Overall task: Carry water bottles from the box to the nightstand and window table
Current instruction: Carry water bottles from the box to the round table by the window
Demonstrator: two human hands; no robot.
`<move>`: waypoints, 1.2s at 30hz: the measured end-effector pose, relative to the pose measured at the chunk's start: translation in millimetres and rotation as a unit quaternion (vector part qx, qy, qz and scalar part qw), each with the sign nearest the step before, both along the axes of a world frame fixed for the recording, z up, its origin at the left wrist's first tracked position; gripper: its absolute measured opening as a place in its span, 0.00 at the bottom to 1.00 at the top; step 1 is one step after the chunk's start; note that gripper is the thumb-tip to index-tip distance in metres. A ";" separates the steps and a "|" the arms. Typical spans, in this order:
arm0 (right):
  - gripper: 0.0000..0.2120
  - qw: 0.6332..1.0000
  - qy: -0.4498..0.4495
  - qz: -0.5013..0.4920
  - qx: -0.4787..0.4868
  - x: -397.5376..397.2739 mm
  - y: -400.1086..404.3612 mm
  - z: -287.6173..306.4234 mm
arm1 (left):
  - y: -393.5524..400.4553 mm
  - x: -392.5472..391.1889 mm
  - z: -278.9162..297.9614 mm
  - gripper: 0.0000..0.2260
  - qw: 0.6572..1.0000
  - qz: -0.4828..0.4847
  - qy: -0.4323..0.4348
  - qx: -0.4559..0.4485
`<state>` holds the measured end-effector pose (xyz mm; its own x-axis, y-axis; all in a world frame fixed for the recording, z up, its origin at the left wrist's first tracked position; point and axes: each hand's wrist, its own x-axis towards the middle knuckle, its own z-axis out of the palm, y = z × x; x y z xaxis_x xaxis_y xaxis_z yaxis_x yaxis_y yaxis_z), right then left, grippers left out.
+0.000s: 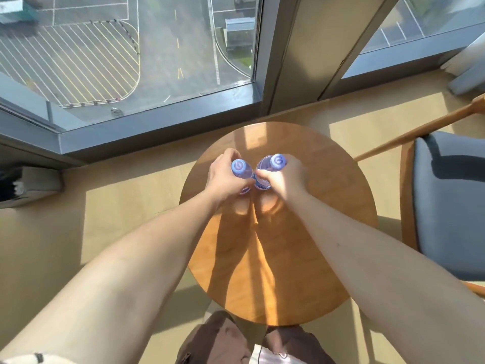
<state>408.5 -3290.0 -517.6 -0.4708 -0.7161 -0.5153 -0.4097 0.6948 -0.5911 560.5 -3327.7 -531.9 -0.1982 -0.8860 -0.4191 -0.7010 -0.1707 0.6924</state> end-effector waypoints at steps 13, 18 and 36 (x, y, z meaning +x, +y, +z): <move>0.26 0.999 -0.010 0.043 0.010 11.7 14.4 1.7 | -0.1 13.4 0.0 0.29 0.998 -0.049 0.000 0.044; 0.50 0.996 -0.055 0.060 0.040 9.6 11.4 23.9 | -3.5 24.5 15.2 0.42 0.994 -0.099 -0.034 0.032; 0.44 0.920 0.112 0.354 -0.127 73.5 9.4 221.8 | 34.1 103.2 237.8 0.34 0.968 0.046 -0.187 -0.160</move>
<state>482.0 -3280.7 -295.9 0.0854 -0.9682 -0.2353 -0.8375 0.0581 -0.5434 663.7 -3293.7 -294.1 0.0011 -0.9891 -0.1474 -0.9048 -0.0638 0.4211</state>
